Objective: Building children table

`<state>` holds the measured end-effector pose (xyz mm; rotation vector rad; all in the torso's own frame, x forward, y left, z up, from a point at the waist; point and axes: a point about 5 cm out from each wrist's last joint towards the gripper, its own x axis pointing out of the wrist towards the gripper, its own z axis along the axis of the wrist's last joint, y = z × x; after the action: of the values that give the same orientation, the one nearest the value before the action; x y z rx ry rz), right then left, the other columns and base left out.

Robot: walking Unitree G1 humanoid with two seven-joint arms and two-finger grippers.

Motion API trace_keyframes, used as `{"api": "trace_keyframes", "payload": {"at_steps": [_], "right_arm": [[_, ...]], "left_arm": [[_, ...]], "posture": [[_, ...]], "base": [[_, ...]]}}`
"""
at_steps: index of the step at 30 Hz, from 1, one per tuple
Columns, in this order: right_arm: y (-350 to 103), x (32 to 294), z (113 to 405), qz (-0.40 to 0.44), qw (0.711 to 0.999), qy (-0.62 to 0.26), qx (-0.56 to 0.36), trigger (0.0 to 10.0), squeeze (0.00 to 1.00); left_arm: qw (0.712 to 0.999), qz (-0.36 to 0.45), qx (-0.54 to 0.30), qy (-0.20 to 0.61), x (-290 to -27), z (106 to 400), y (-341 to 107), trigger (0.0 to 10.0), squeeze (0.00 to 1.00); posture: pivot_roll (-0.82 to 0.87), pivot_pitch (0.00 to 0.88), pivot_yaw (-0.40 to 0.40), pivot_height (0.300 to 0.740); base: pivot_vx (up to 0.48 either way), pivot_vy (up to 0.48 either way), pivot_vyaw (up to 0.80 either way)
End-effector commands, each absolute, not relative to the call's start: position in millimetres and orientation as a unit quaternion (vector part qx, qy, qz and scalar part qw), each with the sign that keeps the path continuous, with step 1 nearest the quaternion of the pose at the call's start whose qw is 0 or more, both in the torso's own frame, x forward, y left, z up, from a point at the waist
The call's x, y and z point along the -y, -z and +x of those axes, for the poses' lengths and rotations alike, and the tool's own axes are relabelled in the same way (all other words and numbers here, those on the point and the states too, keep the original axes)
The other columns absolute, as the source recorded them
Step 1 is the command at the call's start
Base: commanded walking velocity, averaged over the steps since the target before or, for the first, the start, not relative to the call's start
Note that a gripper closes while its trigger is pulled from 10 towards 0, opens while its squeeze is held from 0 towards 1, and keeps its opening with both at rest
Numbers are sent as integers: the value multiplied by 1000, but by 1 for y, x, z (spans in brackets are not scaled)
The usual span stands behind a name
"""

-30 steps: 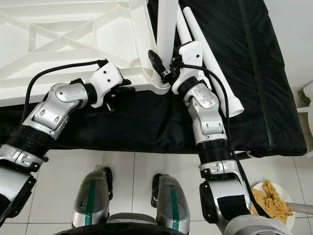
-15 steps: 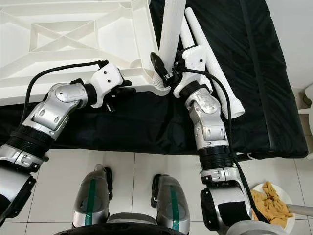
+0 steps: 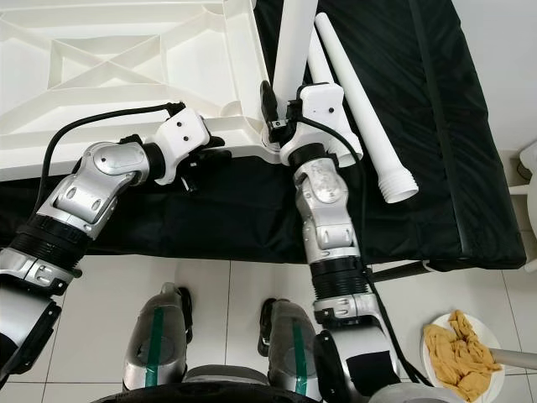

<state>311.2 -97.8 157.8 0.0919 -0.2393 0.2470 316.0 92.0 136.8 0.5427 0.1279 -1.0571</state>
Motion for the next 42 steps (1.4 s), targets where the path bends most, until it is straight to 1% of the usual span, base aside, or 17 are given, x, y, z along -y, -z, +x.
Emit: {"api": "trace_keyframes", "payload": {"at_steps": [1,3,9,11,16,19,21,24,27,33,37,42], "right_arm": [[-129,95,306,49,992,-105,54,10000,0],[-130,92,305,52,992,-94,60,10000,0],[-132,88,302,47,990,-109,75,10000,0],[-130,95,298,45,989,-113,83,10000,0],[-128,99,296,49,988,-117,86,10000,0],[-124,107,290,32,987,-127,94,10000,0],[-124,107,290,32,987,-127,94,10000,0],[-113,115,284,1,985,-145,90,10000,0],[-107,119,283,-23,985,-148,87,10000,0],[-102,127,290,-13,988,-138,72,10000,0],[-102,126,294,-7,986,-152,71,10000,0],[-99,114,293,-24,975,-212,66,10000,0]], "left_arm": [[823,263,-15,503,-84,316,-156,10000,0],[823,263,-14,503,-84,316,-156,10000,0],[824,262,-12,503,-84,316,-157,10000,0],[824,263,-12,502,-84,316,-157,10000,0],[824,263,-12,502,-84,316,-157,10000,0],[824,263,-12,502,-84,316,-157,10000,0],[824,263,-12,502,-84,316,-157,10000,0],[823,263,-12,503,-84,316,-157,10000,0],[823,263,-12,503,-85,315,-157,10000,0],[823,263,-11,504,-84,315,-158,10000,0],[822,263,-11,504,-85,315,-158,10000,0],[822,266,-9,503,-86,316,-160,10000,0]], "posture": [[70,83,-54,740],[70,84,-54,740],[70,86,-56,740],[67,88,-55,740],[67,88,-55,740],[65,92,-54,740],[65,92,-54,740],[65,94,-53,740],[66,95,-50,740],[66,96,-45,740],[68,96,-42,740],[72,93,-43,740]], "base": [[0,0,0],[0,0,0],[0,0,0],[0,0,0],[0,0,0],[0,0,0],[0,0,0],[0,0,0],[0,0,0],[0,0,0],[0,0,0],[0,0,0]]}}
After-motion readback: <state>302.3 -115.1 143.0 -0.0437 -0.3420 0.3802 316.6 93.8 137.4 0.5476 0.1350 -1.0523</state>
